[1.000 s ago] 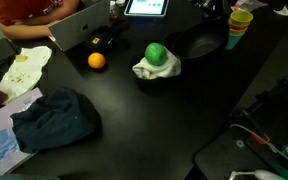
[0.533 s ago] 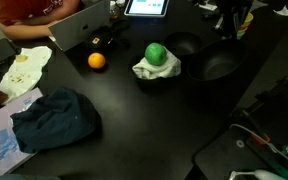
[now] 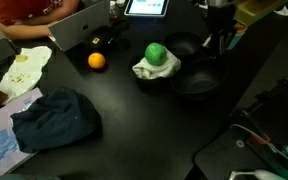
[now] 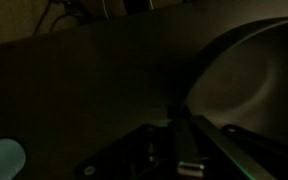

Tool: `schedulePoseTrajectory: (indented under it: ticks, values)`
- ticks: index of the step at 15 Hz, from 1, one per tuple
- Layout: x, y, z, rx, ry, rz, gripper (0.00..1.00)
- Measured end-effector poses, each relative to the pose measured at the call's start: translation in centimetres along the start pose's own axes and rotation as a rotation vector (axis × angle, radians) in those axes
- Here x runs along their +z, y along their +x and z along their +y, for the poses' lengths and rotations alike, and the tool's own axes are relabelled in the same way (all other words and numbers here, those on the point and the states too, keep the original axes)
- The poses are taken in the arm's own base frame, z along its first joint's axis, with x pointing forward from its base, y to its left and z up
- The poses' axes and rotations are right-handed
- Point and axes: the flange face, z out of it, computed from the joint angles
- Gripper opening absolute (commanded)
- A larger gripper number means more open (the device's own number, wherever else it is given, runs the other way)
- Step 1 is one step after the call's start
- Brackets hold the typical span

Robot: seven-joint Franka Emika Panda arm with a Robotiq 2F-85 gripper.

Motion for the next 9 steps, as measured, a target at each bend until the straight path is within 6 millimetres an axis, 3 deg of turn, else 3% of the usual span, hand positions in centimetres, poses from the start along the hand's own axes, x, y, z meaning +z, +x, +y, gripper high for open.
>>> schedulePoseTrajectory:
  ticks: [7, 8, 9]
  values:
    - [2.9, 0.2, -0.7, 0.038, 0.078, 0.143, 0.03]
    - [3.2, 0.2, -0.7, 0.036, 0.081, 0.174, 0.29]
    - [3.4, 0.1, -0.8, 0.030, 0.080, 0.204, 0.30]
